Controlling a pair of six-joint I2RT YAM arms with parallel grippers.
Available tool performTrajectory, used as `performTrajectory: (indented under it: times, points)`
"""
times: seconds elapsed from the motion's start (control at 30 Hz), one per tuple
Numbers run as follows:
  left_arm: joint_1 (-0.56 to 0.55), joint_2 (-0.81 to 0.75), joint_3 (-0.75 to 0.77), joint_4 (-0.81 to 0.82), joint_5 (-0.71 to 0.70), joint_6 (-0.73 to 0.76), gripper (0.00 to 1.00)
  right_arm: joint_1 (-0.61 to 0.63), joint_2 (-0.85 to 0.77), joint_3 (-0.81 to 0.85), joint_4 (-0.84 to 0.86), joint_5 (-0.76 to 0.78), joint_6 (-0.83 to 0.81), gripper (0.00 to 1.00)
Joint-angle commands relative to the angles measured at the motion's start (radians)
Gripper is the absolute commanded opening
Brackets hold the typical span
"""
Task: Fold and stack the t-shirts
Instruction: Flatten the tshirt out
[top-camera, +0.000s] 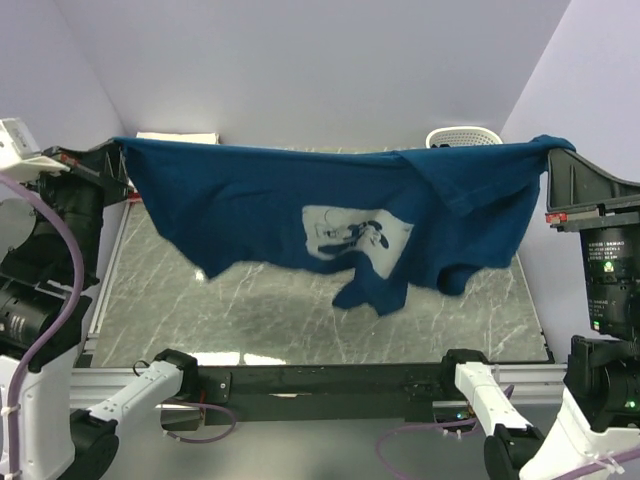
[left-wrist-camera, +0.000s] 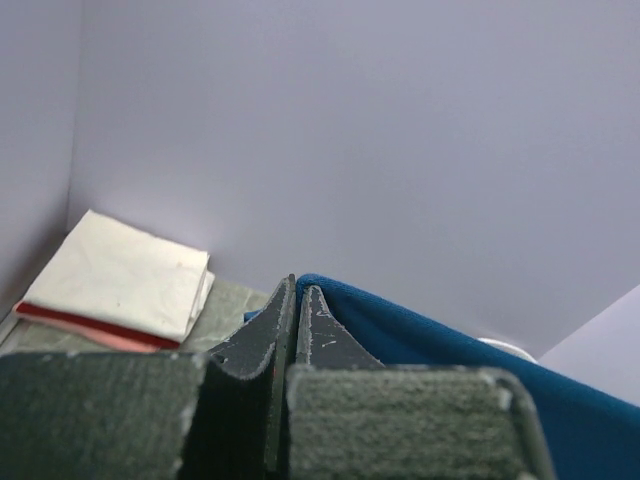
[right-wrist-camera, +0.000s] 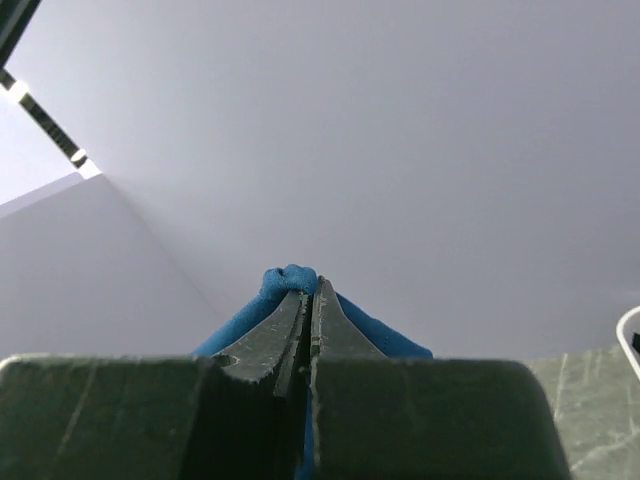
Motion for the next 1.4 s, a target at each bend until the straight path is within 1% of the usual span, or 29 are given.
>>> performTrajectory:
  times: [0.0, 0.1, 0.13, 0.2, 0.3, 0.37, 0.43, 0.47, 0.53, 0.57, 0.6, 0.63, 0.7, 0.77, 0.8, 0.83, 0.9, 0.93, 0.97, 1.03, 1.07, 1.13, 1.17, 1.2, 1.23, 1.27, 1.3, 1.33, 1.37]
  points:
    - [0.007, 0.061, -0.023, 0.117, -0.004, 0.049, 0.01, -0.011, 0.075, -0.015, 0.082, -0.029, 0.042, 0.0]
    - [0.007, 0.125, -0.051, 0.2, 0.014, 0.039, 0.01, -0.011, 0.122, -0.064, 0.18, -0.089, 0.08, 0.0]
    - [0.007, 0.162, -0.057, 0.223, 0.029, 0.037, 0.01, -0.011, 0.148, -0.105, 0.245, -0.103, 0.091, 0.0]
    - [0.009, 0.2, -0.078, 0.307, 0.036, 0.042, 0.01, -0.011, 0.18, -0.165, 0.312, -0.128, 0.114, 0.0]
    - [0.044, 0.294, -0.08, 0.425, 0.074, 0.049, 0.01, -0.011, 0.289, -0.199, 0.454, -0.136, 0.139, 0.0]
    - [0.075, 0.383, -0.048, 0.493, 0.138, 0.043, 0.01, -0.011, 0.347, -0.201, 0.513, -0.148, 0.157, 0.0]
    - [0.125, 0.48, -0.016, 0.536, 0.178, 0.031, 0.01, -0.011, 0.451, -0.144, 0.56, -0.165, 0.162, 0.0]
    - [0.147, 0.515, 0.004, 0.562, 0.233, 0.028, 0.01, -0.011, 0.487, -0.112, 0.57, -0.168, 0.165, 0.0]
    - [0.196, 0.617, 0.087, 0.617, 0.285, 0.016, 0.01, -0.011, 0.582, -0.008, 0.586, -0.169, 0.165, 0.0]
    - [0.21, 0.654, 0.128, 0.617, 0.324, 0.011, 0.01, -0.011, 0.608, 0.03, 0.585, -0.166, 0.165, 0.0]
    - [0.225, 0.689, 0.221, 0.616, 0.341, 0.008, 0.01, -0.011, 0.633, 0.101, 0.586, -0.162, 0.165, 0.0]
    - [0.245, 0.751, 0.268, 0.605, 0.353, 0.008, 0.01, -0.011, 0.671, 0.132, 0.587, -0.16, 0.163, 0.0]
    - [0.266, 0.794, 0.375, 0.6, 0.379, 0.005, 0.01, -0.011, 0.694, 0.21, 0.6, -0.145, 0.162, 0.0]
    - [0.305, 0.825, 0.43, 0.607, 0.396, -0.007, 0.0, -0.011, 0.707, 0.233, 0.622, -0.136, 0.165, 0.0]
    - [0.306, 0.826, 0.434, 0.61, 0.419, -0.024, 0.01, -0.011, 0.704, 0.227, 0.631, -0.134, 0.168, 0.0]
    - [0.349, 0.819, 0.429, 0.619, 0.43, -0.032, 0.01, -0.011, 0.69, 0.214, 0.637, -0.134, 0.172, 0.0]
    - [0.371, 0.793, 0.361, 0.631, 0.462, -0.05, 0.01, -0.011, 0.643, 0.105, 0.666, -0.14, 0.18, 0.0]
    - [0.375, 0.75, 0.316, 0.668, 0.473, -0.053, 0.01, -0.011, 0.624, 0.051, 0.68, -0.142, 0.188, 0.0]
    - [0.376, 0.725, 0.219, 0.679, 0.48, -0.056, 0.01, -0.011, 0.6, -0.062, 0.692, -0.143, 0.189, 0.0]
    - [0.376, 0.653, 0.112, 0.694, 0.491, -0.078, 0.01, -0.011, 0.526, -0.189, 0.715, -0.149, 0.204, 0.0]
    - [0.377, 0.627, 0.001, 0.702, 0.493, -0.102, 0.01, -0.011, 0.5, -0.321, 0.737, -0.158, 0.211, 0.0]
    - [0.376, 0.544, -0.128, 0.714, 0.503, -0.139, 0.01, -0.011, 0.416, -0.452, 0.731, -0.172, 0.22, 0.0]
    - [0.376, 0.517, -0.264, 0.729, 0.508, -0.159, 0.01, -0.011, 0.386, -0.591, 0.729, -0.18, 0.223, 0.0]
    - [0.376, 0.488, -0.332, 0.728, 0.505, -0.212, 0.01, -0.011, 0.324, -0.663, 0.723, -0.186, 0.226, 0.0]
    - [0.376, 0.434, -0.4, 0.731, 0.504, -0.236, 0.01, -0.011, 0.293, -0.734, 0.711, -0.188, 0.222, 0.0]
    - [0.376, 0.408, -0.533, 0.731, 0.499, -0.257, 0.01, -0.011, 0.262, -0.868, 0.697, -0.191, 0.218, 0.0]
    - [0.376, 0.356, -0.596, 0.72, 0.488, -0.301, 0.01, -0.012, 0.206, -0.935, 0.677, -0.197, 0.208, 0.0]
    - [0.376, 0.333, -0.72, 0.714, 0.47, -0.323, 0.01, -0.012, 0.179, -0.998, 0.66, -0.191, 0.186, 0.0]
    - [0.377, 0.31, -0.779, 0.708, 0.458, -0.348, 0.01, -0.012, 0.155, -1.118, 0.636, -0.191, 0.182, 0.0]
